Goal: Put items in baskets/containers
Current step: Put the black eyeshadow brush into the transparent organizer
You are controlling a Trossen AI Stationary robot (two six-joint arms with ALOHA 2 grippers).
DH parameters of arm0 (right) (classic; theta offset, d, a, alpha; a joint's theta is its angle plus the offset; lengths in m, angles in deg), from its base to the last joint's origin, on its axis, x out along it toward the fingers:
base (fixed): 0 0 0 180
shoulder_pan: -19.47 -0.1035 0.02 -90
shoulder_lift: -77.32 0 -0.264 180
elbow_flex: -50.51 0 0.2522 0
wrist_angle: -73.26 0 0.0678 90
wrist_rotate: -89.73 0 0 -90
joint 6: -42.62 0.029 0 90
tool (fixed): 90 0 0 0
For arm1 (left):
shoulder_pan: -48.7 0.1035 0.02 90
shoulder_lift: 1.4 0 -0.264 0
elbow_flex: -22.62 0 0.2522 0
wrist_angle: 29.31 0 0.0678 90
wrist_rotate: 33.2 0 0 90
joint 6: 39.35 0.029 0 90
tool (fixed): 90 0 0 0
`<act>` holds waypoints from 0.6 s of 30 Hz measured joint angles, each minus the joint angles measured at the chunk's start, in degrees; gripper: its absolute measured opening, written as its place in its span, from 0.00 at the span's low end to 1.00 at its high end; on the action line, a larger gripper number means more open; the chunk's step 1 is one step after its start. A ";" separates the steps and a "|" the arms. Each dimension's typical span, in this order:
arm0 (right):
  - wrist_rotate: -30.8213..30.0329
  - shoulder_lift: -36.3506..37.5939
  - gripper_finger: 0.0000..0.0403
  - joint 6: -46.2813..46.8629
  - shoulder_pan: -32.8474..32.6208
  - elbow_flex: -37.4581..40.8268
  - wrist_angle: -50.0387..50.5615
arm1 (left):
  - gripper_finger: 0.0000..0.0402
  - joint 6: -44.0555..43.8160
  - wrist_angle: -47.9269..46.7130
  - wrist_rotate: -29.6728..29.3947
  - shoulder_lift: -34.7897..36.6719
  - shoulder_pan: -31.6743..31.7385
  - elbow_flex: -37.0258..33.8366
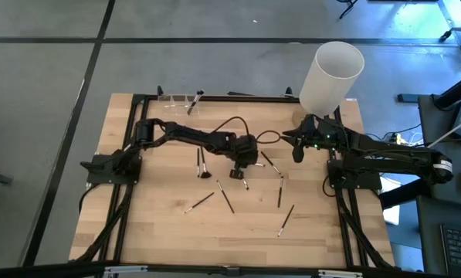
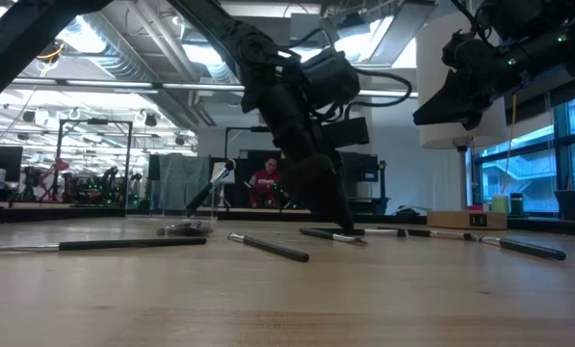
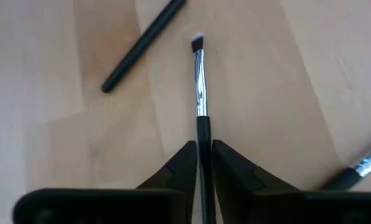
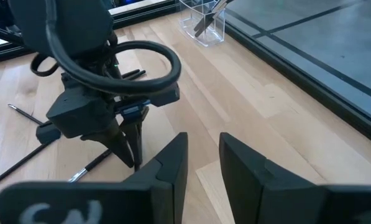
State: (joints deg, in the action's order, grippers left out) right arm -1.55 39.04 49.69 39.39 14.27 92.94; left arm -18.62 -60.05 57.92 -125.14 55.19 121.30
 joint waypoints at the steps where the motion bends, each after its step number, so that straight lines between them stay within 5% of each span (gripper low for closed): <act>1: 0.00 0.00 0.23 0.00 -0.02 0.00 0.00 | 0.14 0.00 0.09 -0.17 0.00 -0.06 0.00; 12: 0.00 0.00 0.23 -0.22 0.00 0.00 -0.04 | 0.32 -2.08 3.42 -0.04 0.00 -0.01 0.00; 18: 0.00 -0.02 0.23 -0.13 0.00 0.00 -0.04 | 0.31 -3.46 3.05 0.09 0.00 -0.01 0.00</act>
State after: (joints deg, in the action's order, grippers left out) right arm -1.55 39.02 49.56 39.39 14.27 92.89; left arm -22.08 -57.00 58.01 -125.14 55.18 121.30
